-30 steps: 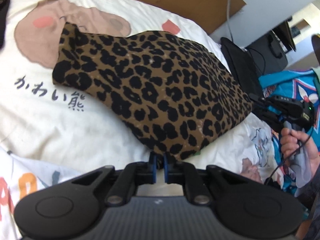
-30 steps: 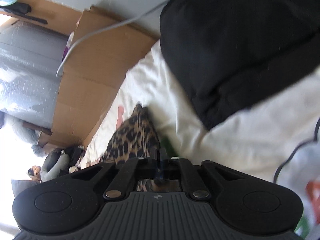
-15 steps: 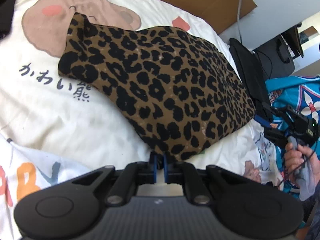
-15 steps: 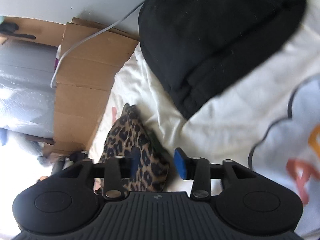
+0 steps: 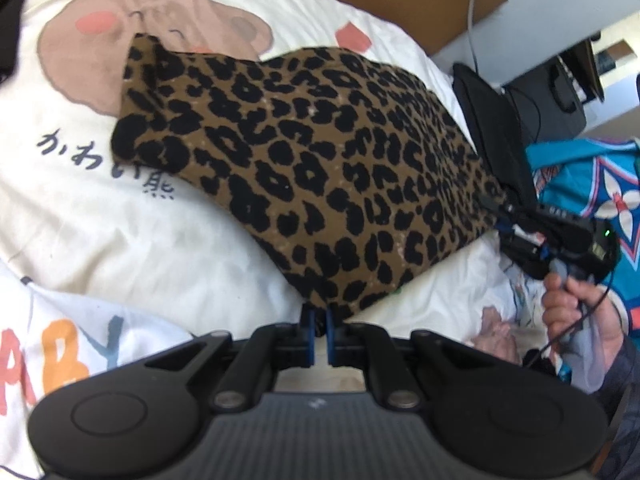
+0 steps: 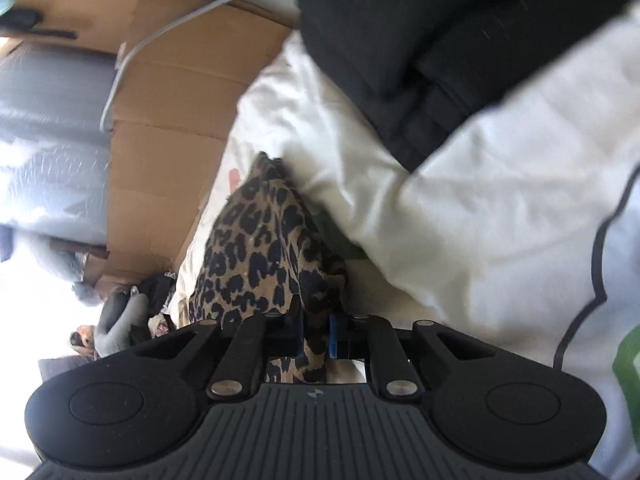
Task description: Fold clothes
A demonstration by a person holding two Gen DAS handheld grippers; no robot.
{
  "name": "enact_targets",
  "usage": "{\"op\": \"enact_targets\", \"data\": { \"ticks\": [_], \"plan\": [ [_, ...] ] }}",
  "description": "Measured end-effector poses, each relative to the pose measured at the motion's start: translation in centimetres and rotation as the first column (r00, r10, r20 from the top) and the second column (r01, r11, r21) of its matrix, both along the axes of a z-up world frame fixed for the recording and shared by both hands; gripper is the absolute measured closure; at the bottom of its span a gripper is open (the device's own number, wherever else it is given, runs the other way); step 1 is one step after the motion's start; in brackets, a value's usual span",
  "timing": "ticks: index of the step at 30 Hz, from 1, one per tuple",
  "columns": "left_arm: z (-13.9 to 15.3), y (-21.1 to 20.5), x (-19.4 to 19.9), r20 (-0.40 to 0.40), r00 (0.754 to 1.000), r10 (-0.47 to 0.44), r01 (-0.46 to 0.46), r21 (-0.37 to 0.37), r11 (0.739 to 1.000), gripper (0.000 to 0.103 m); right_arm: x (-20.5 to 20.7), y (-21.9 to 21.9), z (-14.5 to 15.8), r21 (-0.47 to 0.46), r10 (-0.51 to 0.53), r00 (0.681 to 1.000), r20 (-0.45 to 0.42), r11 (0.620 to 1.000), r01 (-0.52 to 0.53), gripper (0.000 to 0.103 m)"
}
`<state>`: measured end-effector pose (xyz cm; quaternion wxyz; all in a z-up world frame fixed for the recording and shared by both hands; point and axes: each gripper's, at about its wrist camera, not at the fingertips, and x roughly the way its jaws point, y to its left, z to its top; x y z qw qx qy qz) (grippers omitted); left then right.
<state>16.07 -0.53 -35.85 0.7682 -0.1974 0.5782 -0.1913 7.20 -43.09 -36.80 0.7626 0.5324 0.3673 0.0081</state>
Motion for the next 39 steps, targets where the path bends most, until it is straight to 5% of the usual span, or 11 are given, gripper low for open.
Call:
{"op": "enact_targets", "data": {
  "ticks": [14, 20, 28, 39],
  "plan": [
    [1.6, -5.2, 1.7, -0.197, 0.98, 0.005, 0.013, 0.088, 0.996, 0.098, 1.9, -2.1, 1.7, -0.042, -0.021, 0.999, 0.044, 0.999, 0.022, 0.093],
    [2.1, -6.8, 0.7, -0.235, 0.965, 0.115, -0.085, 0.131, 0.988, 0.098, 3.0, -2.2, 2.2, -0.068, 0.011, 0.999, 0.038, 0.998, -0.008, 0.093],
    [3.2, -10.4, -0.5, -0.213, 0.967, 0.141, -0.106, 0.166, 0.98, 0.099, 2.9, -2.6, 3.7, -0.137, 0.001, 0.998, 0.063, 0.991, 0.008, 0.094],
    [3.7, -11.9, -2.2, -0.213, 0.933, 0.289, -0.267, 0.128, 0.955, 0.099, 2.8, -3.8, 4.5, -0.193, 0.031, 0.998, 0.056, 0.981, -0.02, 0.094]
  ]
}}
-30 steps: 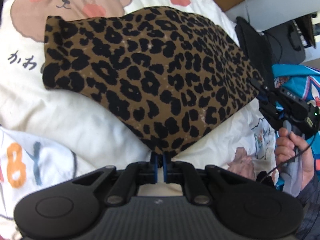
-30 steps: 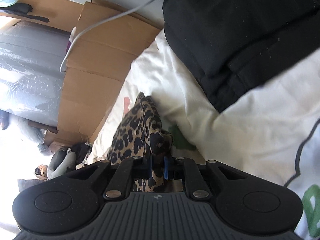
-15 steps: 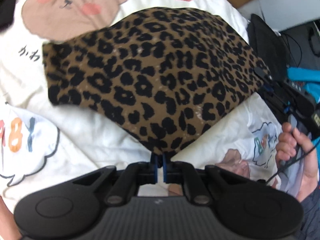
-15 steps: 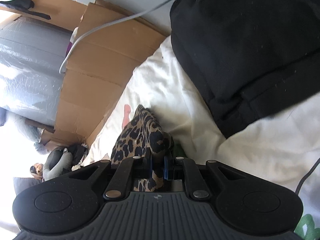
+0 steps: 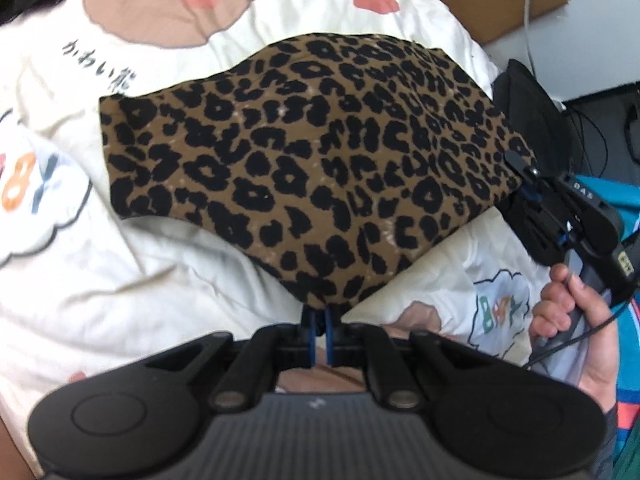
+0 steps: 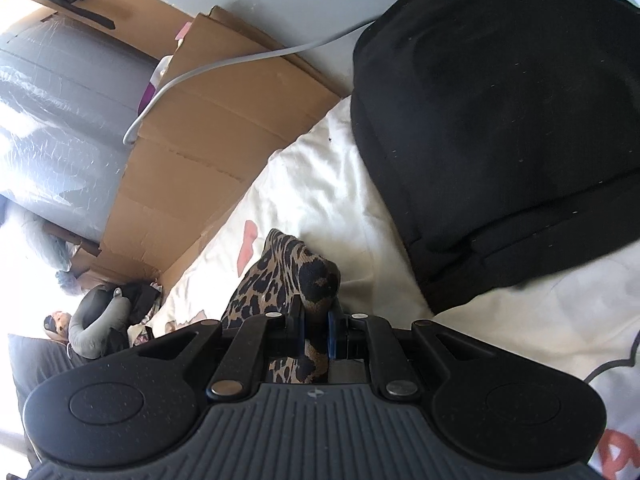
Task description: Fold clothes
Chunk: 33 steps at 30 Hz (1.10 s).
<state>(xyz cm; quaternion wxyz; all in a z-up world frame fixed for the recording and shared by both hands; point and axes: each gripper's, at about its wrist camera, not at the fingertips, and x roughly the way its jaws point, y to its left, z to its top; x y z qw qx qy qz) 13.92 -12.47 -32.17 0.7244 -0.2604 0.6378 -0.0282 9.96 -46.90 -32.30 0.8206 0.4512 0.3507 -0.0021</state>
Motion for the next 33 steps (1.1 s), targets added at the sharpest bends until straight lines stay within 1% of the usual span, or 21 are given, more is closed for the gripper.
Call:
{"op": "enact_targets", "data": {
  "ticks": [4, 11, 14, 17, 19, 20, 21, 23, 24, 26, 29, 33],
  "plan": [
    [0.7, -0.4, -0.7, -0.001, 1.0, 0.024, -0.024, -0.024, 0.999, 0.099, -0.4, -0.3, 0.1, -0.009, -0.01, 1.0, 0.002, 1.0, 0.01, 0.094],
    [1.8, -1.7, -1.5, -0.002, 0.999, 0.047, -0.047, -0.095, 0.994, 0.099, -0.9, -1.2, 0.9, -0.039, -0.036, 0.999, 0.019, 0.999, 0.037, 0.094],
    [1.5, -2.0, -1.5, -0.007, 0.999, 0.047, -0.047, -0.101, 0.994, 0.099, -1.1, -1.6, 0.5, -0.03, -0.058, 0.998, 0.011, 0.998, 0.058, 0.093],
    [1.3, -1.9, -1.4, -0.04, 0.998, 0.038, -0.041, -0.074, 0.996, 0.097, -1.3, -1.9, -0.5, -0.021, -0.078, 0.997, -0.025, 0.997, 0.078, 0.087],
    [1.4, -1.7, -1.5, -0.062, 0.998, 0.023, -0.027, -0.062, 0.998, 0.097, -1.7, -2.0, -0.9, 0.002, -0.087, 0.996, -0.022, 0.996, 0.087, 0.085],
    [1.7, -1.2, -1.7, -0.067, 0.998, 0.017, -0.02, -0.05, 0.999, 0.097, -2.0, -2.1, -0.9, 0.006, -0.093, 0.996, -0.017, 0.996, 0.093, 0.077],
    [2.0, -0.8, -1.9, -0.072, 0.997, 0.011, -0.013, -0.036, 0.999, 0.096, -2.2, -2.1, -0.9, 0.011, -0.099, 0.995, -0.012, 0.995, 0.099, 0.066],
    [2.9, 0.2, -1.9, -0.079, 0.997, 0.007, -0.006, 0.013, 1.0, 0.096, -2.8, -2.4, -1.0, 0.031, -0.119, 0.993, -0.002, 0.992, 0.119, 0.057],
    [3.3, 0.6, -1.7, -0.073, 0.997, 0.008, -0.006, 0.028, 1.0, 0.096, -3.1, -2.5, -1.0, 0.049, -0.133, 0.991, 0.003, 0.99, 0.133, 0.057],
    [4.3, 1.1, -1.1, -0.055, 0.998, 0.004, -0.001, 0.051, 0.999, 0.096, -3.8, -2.7, -1.1, 0.082, -0.156, 0.988, 0.009, 0.985, 0.155, 0.049],
    [5.6, 1.3, 0.7, -0.022, 1.0, -0.021, 0.023, 0.094, 0.995, 0.094, -4.6, -2.5, -1.1, 0.091, -0.157, 0.988, 0.017, 0.984, 0.154, 0.049],
    [6.3, 1.8, 3.3, 0.019, 0.998, -0.06, 0.056, 0.164, 0.985, 0.093, -5.5, -1.7, -1.5, 0.102, -0.143, 0.99, 0.011, 0.985, 0.141, 0.049]
  ]
}}
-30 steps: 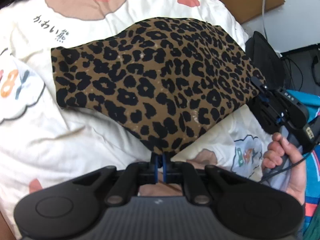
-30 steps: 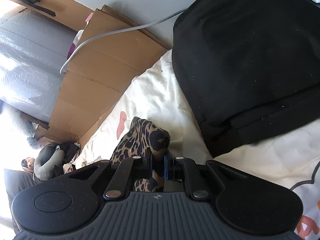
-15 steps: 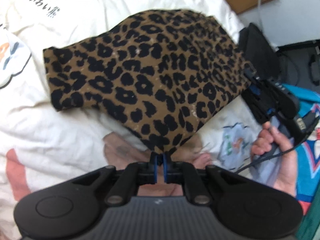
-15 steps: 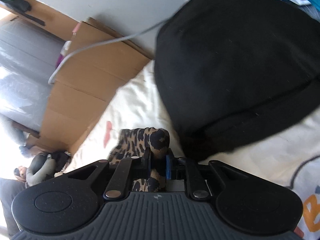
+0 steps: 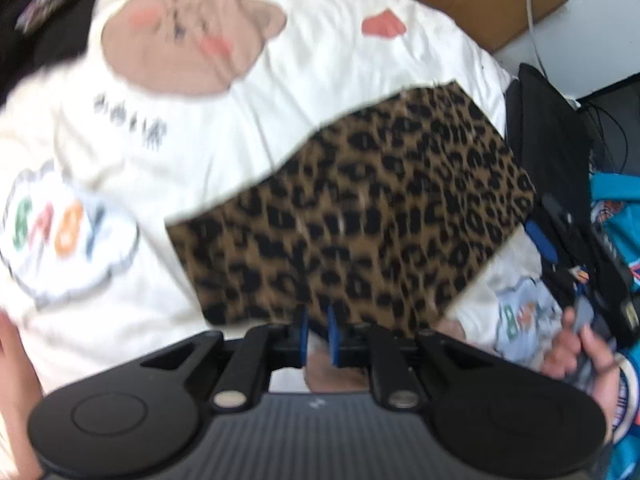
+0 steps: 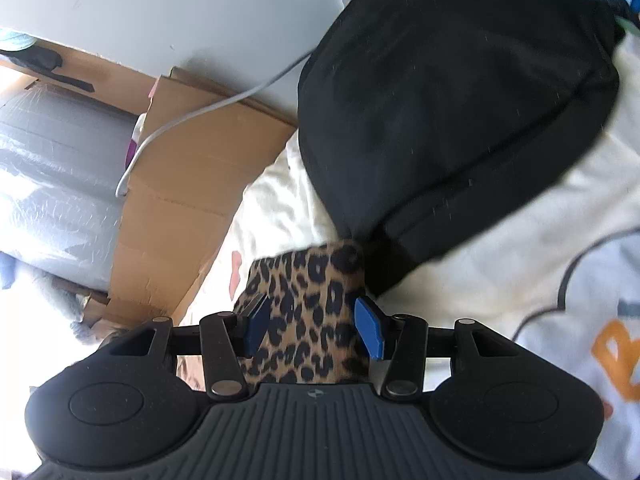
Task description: Fold clothes
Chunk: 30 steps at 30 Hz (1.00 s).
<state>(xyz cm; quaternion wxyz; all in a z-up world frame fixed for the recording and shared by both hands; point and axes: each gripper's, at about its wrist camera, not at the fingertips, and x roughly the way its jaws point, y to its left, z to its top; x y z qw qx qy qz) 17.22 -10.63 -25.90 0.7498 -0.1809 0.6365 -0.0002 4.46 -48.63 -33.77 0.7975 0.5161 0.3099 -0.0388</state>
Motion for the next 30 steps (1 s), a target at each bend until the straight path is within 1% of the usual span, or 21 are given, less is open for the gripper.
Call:
{"op": "enact_targets", "data": {
  "ticks": [2, 4, 5, 6, 8, 9, 11, 12, 16, 18, 20, 25, 26, 28, 30],
  "plan": [
    [0.5, 0.2, 1.3, 0.018, 1.0, -0.023, 0.023, 0.024, 0.999, 0.093, -0.2, 0.7, -0.3, 0.005, 0.019, 1.0, -0.022, 1.0, -0.018, 0.049],
    [1.1, 0.4, 2.7, 0.038, 0.998, -0.043, 0.041, 0.044, 0.998, 0.09, -0.2, 1.4, -0.6, 0.009, 0.042, 0.998, -0.038, 0.999, -0.042, 0.049],
    [1.4, 0.5, 3.4, 0.051, 0.997, -0.054, 0.051, 0.057, 0.997, 0.086, -0.1, 1.7, -0.8, 0.013, 0.051, 0.998, -0.044, 0.999, -0.051, 0.049],
    [1.7, 0.6, 4.0, 0.068, 0.995, -0.072, 0.067, 0.074, 0.995, 0.08, -0.1, 2.0, -0.9, 0.016, 0.058, 0.997, -0.047, 0.998, -0.057, 0.049],
    [2.2, 0.6, 5.2, 0.094, 0.988, -0.122, 0.112, 0.101, 0.988, 0.072, 0.0, 2.3, -1.1, 0.005, 0.066, 0.997, -0.047, 0.998, -0.066, 0.049],
    [2.3, 0.6, 5.8, 0.108, 0.982, -0.153, 0.141, 0.113, 0.983, 0.07, 0.0, 2.4, -1.1, -0.001, 0.068, 0.996, -0.052, 0.998, -0.068, 0.049],
    [2.5, 0.4, 7.0, 0.127, 0.973, -0.19, 0.173, 0.137, 0.975, 0.069, -0.3, 2.2, -1.2, 0.007, 0.06, 0.997, -0.05, 0.998, -0.059, 0.049],
    [2.5, 0.3, 7.6, 0.135, 0.97, -0.201, 0.181, 0.146, 0.972, 0.066, -0.6, 2.1, -1.2, 0.01, 0.054, 0.997, -0.049, 0.999, -0.053, 0.049],
    [2.6, -0.1, 9.7, 0.152, 0.968, -0.202, 0.177, 0.161, 0.971, 0.064, -1.1, 2.0, -1.5, 0.019, 0.044, 0.998, -0.051, 0.999, -0.043, 0.049],
    [2.9, -0.3, 10.4, 0.168, 0.964, -0.206, 0.178, 0.168, 0.97, 0.051, -1.2, 2.1, -1.6, 0.021, 0.052, 0.997, -0.054, 0.999, -0.051, 0.049],
    [3.0, -0.5, 11.1, 0.183, 0.959, -0.214, 0.182, 0.176, 0.967, 0.05, -1.4, 2.2, -1.8, 0.023, 0.061, 0.997, -0.054, 0.998, -0.06, 0.049],
    [3.1, -1.0, 12.5, 0.172, 0.954, -0.246, 0.216, 0.178, 0.96, 0.049, -2.4, 0.9, -1.9, 0.053, 0.038, 0.999, -0.033, 0.998, -0.036, 0.049],
    [3.1, -1.2, 12.7, 0.172, 0.951, -0.257, 0.227, 0.175, 0.958, 0.048, -2.4, 0.8, -1.9, 0.054, 0.036, 0.999, -0.027, 0.998, -0.034, 0.049],
    [2.9, -1.4, 13.2, 0.175, 0.946, -0.274, 0.244, 0.177, 0.954, 0.042, -2.3, 0.7, -1.9, 0.06, 0.042, 0.999, -0.021, 0.997, -0.04, 0.049],
    [2.8, -1.7, 13.7, 0.177, 0.941, -0.29, 0.26, 0.177, 0.949, 0.041, -2.0, 0.8, -1.9, 0.066, 0.052, 0.999, -0.017, 0.996, -0.051, 0.049]
  ]
}}
